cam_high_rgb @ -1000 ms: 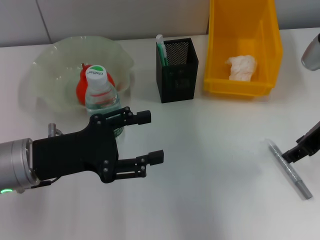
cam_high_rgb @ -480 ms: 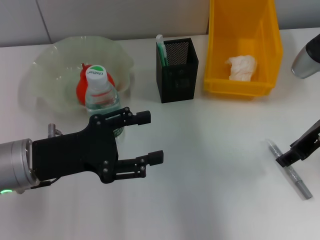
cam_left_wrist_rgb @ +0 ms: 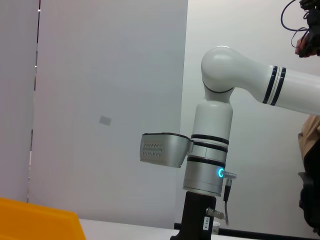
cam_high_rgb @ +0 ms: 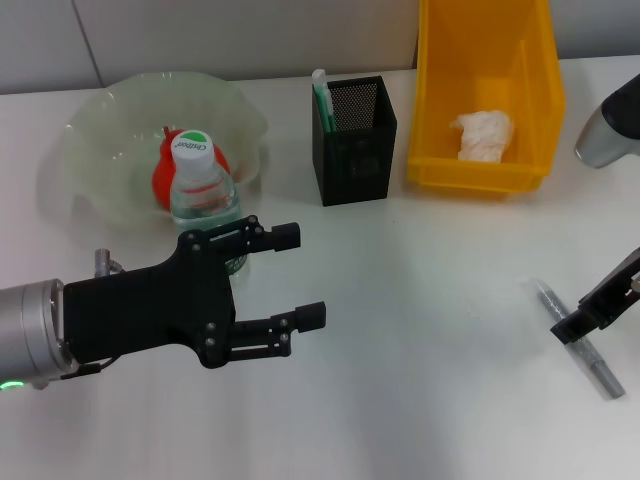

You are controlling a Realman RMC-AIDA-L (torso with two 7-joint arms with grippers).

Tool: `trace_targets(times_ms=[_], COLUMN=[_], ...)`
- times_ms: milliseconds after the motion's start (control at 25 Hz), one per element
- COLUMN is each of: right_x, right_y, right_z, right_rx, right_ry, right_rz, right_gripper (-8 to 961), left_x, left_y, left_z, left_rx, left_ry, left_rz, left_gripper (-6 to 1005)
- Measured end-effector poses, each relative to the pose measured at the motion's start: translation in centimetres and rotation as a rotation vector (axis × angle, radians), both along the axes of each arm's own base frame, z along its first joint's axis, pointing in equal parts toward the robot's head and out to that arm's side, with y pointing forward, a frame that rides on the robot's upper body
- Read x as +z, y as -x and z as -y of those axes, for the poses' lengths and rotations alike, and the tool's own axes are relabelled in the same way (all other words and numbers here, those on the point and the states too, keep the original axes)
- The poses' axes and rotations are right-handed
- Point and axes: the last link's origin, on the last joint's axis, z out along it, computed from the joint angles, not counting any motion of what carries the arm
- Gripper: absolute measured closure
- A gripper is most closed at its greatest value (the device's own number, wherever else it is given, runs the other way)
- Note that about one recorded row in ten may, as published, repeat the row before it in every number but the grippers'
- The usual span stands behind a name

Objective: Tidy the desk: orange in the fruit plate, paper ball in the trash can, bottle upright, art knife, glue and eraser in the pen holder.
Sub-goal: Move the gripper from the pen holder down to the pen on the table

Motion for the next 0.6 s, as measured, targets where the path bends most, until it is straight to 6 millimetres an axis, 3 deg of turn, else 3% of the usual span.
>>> trace_targets(times_ms=[600], right_x=[-0.86], right_y=[-0.16], right_z=[-0.03], right_rx=[0.012], right_ry=[0.021], right_rz=[0.031], right_gripper=[448], left_x=[-0.02], left_y=[0.20], left_z=[0.16], left_rx=[0.006], left_ry=[-0.001], left_rz=[0.000], left_gripper=[189])
